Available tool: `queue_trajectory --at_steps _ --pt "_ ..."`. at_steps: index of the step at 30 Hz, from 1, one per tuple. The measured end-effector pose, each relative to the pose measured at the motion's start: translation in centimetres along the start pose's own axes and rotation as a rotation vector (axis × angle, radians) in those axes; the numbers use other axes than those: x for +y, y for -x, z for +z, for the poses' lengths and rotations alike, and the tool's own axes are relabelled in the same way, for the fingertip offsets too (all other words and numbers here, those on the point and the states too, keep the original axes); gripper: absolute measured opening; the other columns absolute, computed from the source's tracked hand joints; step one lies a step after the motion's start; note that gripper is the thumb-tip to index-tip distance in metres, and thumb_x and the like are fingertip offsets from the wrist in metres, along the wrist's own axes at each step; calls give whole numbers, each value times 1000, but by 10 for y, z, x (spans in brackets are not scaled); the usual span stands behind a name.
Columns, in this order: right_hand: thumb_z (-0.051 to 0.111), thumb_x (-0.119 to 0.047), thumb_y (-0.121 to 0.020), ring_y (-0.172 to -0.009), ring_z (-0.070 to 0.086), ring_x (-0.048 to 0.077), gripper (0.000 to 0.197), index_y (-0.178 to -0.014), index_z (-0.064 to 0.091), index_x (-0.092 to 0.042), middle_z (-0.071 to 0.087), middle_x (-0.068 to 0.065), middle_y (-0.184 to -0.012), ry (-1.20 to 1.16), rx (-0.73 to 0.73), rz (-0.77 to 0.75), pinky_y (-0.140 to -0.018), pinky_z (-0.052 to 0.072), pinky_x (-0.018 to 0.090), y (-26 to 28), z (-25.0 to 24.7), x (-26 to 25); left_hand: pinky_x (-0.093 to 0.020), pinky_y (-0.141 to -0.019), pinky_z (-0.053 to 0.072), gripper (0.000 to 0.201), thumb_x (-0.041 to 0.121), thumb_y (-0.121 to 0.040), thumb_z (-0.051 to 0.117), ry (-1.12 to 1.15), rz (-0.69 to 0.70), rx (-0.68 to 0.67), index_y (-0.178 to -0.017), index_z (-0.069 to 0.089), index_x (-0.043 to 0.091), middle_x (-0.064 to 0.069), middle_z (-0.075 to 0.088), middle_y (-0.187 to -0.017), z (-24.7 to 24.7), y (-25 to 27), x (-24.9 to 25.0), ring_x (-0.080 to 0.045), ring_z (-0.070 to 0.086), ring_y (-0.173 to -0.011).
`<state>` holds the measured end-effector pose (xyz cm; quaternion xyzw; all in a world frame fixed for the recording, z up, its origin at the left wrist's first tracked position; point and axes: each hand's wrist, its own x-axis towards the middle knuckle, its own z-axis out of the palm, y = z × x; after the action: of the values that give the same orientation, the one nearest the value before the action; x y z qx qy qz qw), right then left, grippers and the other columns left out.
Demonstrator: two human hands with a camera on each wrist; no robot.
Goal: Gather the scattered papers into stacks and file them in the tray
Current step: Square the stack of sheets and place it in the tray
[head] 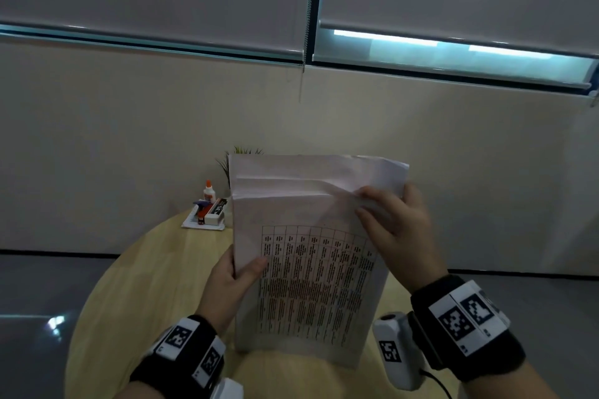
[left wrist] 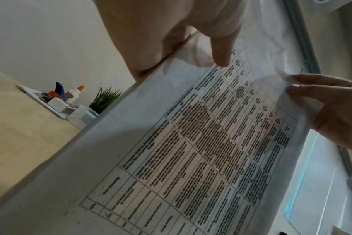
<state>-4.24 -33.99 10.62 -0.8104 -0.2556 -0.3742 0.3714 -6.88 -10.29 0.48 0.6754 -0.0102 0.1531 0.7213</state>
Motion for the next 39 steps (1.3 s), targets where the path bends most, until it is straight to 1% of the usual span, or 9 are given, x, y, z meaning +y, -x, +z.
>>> queue_trajectory --at_steps 7,12,18,20,22,27,33,36,39 --pt "68 -9 -85 -86 51 1 9 -91 74 -9 48 4 -97 -92 28 45 -76 40 -1 -7 -5 -8 -15 -71 53 27 22 -84 62 -3 -7 4 -109 57 29 9 70 -100 -1 -2 -1 1 67 -90" --pt "68 -4 -84 -90 51 -1 8 -87 73 -10 53 8 -100 -120 -10 71 -75 38 -1 -13 -9 -12 -31 -85 54 40 24 -75 68 1 -24 -13 -114 59 20 1 72 -105 -1 -1 0 -11 68 -96" --pt "63 0 -87 -85 58 -7 20 -84 67 -20 58 -8 -91 -204 -17 129 -74 43 3 -11 -10 -14 -23 -76 55 29 13 -80 69 -13 -36 -33 -104 61 25 4 73 -98 -3 1 -2 -11 69 -93" --pt "63 1 -86 -83 57 -9 21 -81 67 -20 60 -6 -88 -197 -15 144 -71 40 1 -12 -11 -13 -23 -74 55 34 25 -71 77 -3 -46 -49 -102 62 25 5 74 -96 -5 2 -4 -13 69 -93" --pt "63 -1 -86 -81 57 -7 22 -77 66 -21 61 -4 -87 -176 -57 182 -69 39 1 -16 -13 -13 -25 -74 55 63 51 -50 86 1 -54 -62 -102 64 22 5 74 -96 -7 1 -7 -14 70 -92" --pt "67 -4 -84 -90 60 8 20 -80 71 -22 65 2 -95 -201 -44 212 -71 41 3 -22 -16 -15 -31 -81 57 88 63 -34 84 43 -71 -61 -105 66 14 -1 74 -98 -6 -4 -13 -18 70 -93" --pt "69 -8 -83 -92 58 1 19 -80 73 -27 65 -3 -98 -217 -94 247 -71 40 2 -21 -16 -17 -24 -73 57 72 54 -42 86 86 -93 -81 -100 67 14 0 75 -95 -4 -3 -12 -17 71 -92" --pt "68 -9 -84 -90 60 0 19 -84 74 -26 67 -9 -96 -228 -61 235 -74 42 5 -19 -15 -18 -23 -73 57 34 20 -68 80 89 -107 -60 -99 67 15 1 75 -94 -3 -3 -11 -19 70 -92" --pt "65 -6 -86 -78 63 -5 25 -78 72 -29 71 -16 -82 -299 -129 278 -70 43 6 -18 -12 -19 -22 -73 57 29 12 -73 77 71 -110 -68 -101 67 13 -2 75 -97 -3 -3 -12 -18 70 -92"
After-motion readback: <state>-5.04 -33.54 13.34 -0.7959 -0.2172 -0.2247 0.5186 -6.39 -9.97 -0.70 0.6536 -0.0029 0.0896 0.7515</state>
